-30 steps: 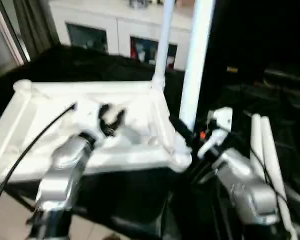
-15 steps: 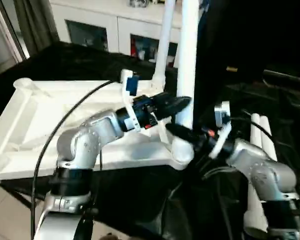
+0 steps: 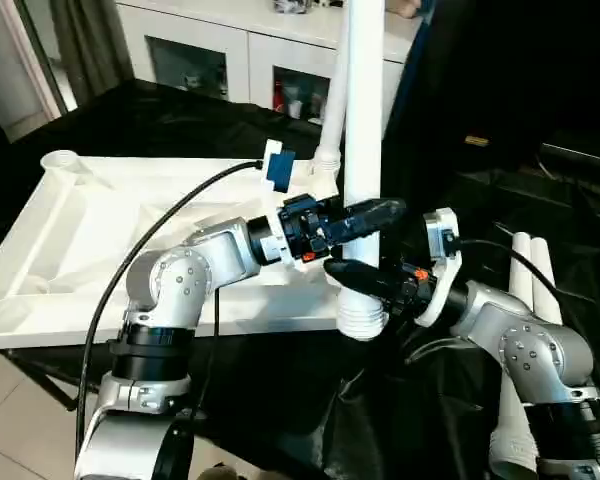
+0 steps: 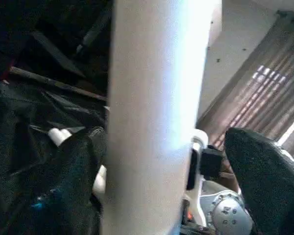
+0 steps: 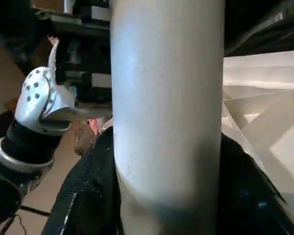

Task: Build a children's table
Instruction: Pick table leg

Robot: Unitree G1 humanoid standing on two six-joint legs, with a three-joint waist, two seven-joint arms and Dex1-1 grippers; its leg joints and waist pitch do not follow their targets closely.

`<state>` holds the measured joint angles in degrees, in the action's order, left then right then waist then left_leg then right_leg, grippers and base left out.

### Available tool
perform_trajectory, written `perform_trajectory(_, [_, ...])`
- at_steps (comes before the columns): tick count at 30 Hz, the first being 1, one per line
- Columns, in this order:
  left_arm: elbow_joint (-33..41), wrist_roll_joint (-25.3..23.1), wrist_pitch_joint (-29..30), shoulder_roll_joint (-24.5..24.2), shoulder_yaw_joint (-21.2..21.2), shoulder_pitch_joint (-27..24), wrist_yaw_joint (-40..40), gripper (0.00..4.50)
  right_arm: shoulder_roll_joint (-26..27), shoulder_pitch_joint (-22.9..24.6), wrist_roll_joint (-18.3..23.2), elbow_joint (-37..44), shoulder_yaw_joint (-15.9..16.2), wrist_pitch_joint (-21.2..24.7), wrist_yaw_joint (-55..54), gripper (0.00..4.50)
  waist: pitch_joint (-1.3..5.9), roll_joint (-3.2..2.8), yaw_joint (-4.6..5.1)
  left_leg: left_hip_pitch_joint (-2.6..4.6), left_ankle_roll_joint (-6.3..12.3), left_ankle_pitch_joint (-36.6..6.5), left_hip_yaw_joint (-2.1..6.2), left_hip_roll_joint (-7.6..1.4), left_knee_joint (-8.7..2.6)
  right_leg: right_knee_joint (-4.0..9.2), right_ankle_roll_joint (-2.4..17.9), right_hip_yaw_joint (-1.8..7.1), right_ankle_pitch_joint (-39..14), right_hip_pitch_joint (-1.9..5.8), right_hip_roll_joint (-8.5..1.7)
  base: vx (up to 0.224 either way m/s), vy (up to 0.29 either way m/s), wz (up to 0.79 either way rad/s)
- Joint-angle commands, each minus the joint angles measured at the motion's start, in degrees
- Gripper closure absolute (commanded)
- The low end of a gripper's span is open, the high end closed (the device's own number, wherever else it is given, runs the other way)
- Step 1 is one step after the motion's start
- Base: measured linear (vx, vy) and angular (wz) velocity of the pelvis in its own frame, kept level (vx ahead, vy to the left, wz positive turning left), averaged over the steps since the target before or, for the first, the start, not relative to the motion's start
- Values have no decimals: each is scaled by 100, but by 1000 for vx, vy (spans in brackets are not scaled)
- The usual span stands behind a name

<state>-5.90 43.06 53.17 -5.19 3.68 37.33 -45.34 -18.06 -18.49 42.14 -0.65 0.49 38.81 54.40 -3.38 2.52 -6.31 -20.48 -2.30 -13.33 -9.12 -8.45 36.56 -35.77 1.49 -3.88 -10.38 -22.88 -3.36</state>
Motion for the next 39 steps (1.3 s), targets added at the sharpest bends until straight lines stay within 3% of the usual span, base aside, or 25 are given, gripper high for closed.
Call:
perform_trajectory(1, [-25, 4, -3, 4, -35, 101, 48, 48, -55, -2, 52, 174, -24, 74, 68, 257, 342, -25, -16, 24, 50, -620, 160, -463, -530, 522, 1023, 353, -1768, 311, -616, 0, 0, 0])
perform_trajectory(8, [-80, -97, -207, 85, -49, 107, 167, 103, -141, -94, 0, 217, 49, 121, 100, 257, 366, -4, -19, 8, 112, -377, 163, -480, -532, 488, 1072, 338, -1422, 327, -619, 0, 0, 0])
perform_trajectory(11, [1, -65, -197, 114, -14, 49, 238, 122, -124, -110, 17, 240, 52, 160, 48, 187, 371, 3, -16, 4, 181, -223, 156, -481, -531, 469, 1153, 332, -1185, 332, -621, 0, 0, 0])
perform_trajectory(18, [180, -321, -487, 166, -97, -24, 567, 172, -44, -113, -140, 355, 103, 73, -159, 140, 375, 1, -6, 8, 278, -48, 148, -491, -533, 457, 1215, 332, -908, 340, -610, 0, 0, 0])
perform_trajectory(25, [340, -1100, -852, 80, -533, 95, 1176, 228, 78, -204, -634, 488, 211, -188, -788, 72, 350, 28, 13, 26, 106, -294, 127, -497, -565, 495, 1035, 343, -1335, 321, -622, 0, 0, 0])
perform_trajectory(30, [162, -1307, -1031, 110, -486, 174, 1475, 247, 168, -249, -780, 560, 271, -186, -1045, 67, 342, 37, 10, 31, 51, -384, 120, -490, -577, 521, 899, 343, -1519, 305, -614, 0, 0, 0])
perform_trajectory(33, [36, -1400, -1073, 100, -378, 184, 1652, 252, 185, -269, -902, 527, 318, -236, -1147, 67, 340, 3, 27, 23, 11, -459, 124, -486, -582, 533, 877, 341, -1540, 304, -602, 0, 0, 0])
perform_trajectory(37, [-114, -1499, -1228, 37, -307, 298, 1775, 259, 101, -309, -1007, 624, 341, -230, -1206, 67, 348, 29, 31, 26, 17, -442, 120, -481, -581, 528, 859, 346, -1466, 310, -600, 0, 0, 0])
perform_trajectory(38, [-138, -1516, -1241, 20, -262, 391, 1864, 262, -43, -346, -1139, 726, 432, -161, -1233, 67, 350, 10, 29, 35, 25, -429, 129, -491, -584, 515, 874, 345, -1410, 303, -601, 0, 0, 0])
perform_trajectory(39, [-119, -1487, -1217, 23, -179, 544, 1979, 265, -350, -403, -1416, 932, 678, 39, -1273, 67, 346, 47, 31, 31, 3, -387, 127, -485, -583, 515, 842, 339, -1383, 316, -584, 0, 0, 0])
